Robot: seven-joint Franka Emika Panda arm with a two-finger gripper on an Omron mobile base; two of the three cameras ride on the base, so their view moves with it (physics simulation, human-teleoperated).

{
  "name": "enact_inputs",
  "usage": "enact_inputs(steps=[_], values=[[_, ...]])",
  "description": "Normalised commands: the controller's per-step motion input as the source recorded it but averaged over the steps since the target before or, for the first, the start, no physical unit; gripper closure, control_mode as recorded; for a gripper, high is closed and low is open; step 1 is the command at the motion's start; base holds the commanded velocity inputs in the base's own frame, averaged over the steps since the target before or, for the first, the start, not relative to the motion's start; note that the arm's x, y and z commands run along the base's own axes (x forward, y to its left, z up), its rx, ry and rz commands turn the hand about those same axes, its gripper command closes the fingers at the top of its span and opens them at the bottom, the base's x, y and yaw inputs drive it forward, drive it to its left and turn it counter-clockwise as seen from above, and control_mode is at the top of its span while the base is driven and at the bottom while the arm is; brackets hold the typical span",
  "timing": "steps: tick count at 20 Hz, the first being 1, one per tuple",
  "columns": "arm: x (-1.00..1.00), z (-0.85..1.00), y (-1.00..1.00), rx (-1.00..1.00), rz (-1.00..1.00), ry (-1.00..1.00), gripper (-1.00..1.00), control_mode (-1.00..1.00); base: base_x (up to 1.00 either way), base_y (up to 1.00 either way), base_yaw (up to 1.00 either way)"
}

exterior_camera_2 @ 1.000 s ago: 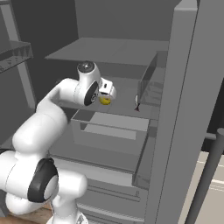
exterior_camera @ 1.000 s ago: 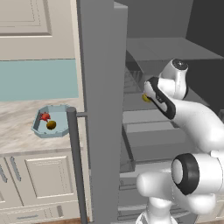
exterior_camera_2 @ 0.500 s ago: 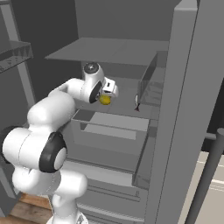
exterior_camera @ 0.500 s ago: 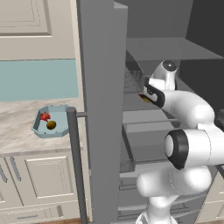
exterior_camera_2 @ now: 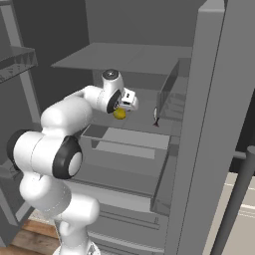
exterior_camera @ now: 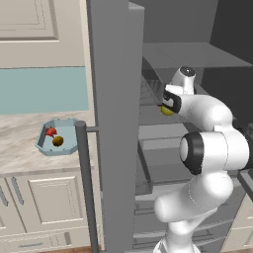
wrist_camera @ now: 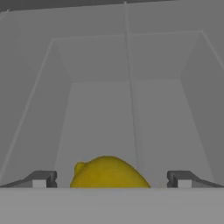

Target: Place one lemon and one fish in each tupperware on the nearby counter, to pack two identical lunches.

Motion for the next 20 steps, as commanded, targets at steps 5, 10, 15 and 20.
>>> enact_inputs(steps=[5, 10, 15, 20], values=[[-0.18, -0.04, 0.0, 0.0, 0.0, 0.0, -1.0, -1.0, 0.0, 0.0, 0.0], [-0.16, -0.02, 0.0, 0.0, 0.0, 0.0, -1.0, -1.0, 0.0, 0.0, 0.0], [0.0, -0.03, 0.0, 0.0, 0.0, 0.0, -1.0, -1.0, 0.0, 0.0, 0.0], [0.0, -0.08, -0.02, 0.0, 0.0, 0.0, -1.0, -1.0, 0.0, 0.0, 0.0]])
